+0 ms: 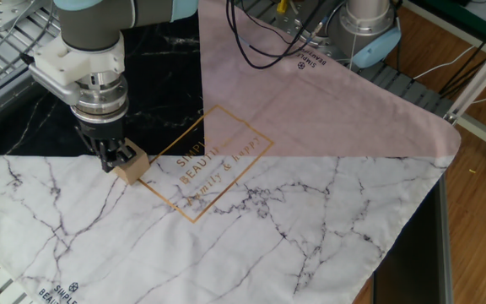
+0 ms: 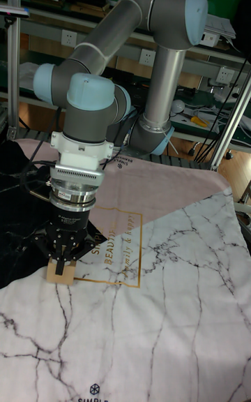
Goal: Approach and touch the side of the small block
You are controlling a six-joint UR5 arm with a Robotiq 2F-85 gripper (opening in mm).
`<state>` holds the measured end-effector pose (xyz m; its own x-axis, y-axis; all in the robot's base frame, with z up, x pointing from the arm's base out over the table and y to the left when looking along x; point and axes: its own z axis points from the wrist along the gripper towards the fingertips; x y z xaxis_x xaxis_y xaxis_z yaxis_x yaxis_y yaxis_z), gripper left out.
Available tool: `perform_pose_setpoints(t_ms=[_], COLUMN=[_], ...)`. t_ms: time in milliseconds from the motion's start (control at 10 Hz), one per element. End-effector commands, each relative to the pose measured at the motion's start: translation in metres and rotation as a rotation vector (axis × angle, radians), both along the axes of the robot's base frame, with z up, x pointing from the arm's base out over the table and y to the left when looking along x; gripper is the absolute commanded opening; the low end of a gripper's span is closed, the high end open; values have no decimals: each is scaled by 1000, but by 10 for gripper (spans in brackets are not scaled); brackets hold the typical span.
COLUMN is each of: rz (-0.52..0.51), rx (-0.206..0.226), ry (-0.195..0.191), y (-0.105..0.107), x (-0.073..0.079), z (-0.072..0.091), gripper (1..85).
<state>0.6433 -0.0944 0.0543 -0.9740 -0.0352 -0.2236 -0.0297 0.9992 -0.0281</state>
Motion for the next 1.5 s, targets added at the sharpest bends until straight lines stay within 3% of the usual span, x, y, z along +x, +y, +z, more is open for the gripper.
perform_pose_setpoints(t_ms=[0, 900, 1100, 1400], rz=[-8, -16, -22, -22], rx=[9, 15, 25, 21], ry=[12, 26, -20, -137], y=[0, 5, 7, 6], x=[-4, -9, 3, 32], z=[5, 14, 15, 24], gripper=[10, 10, 10, 10])
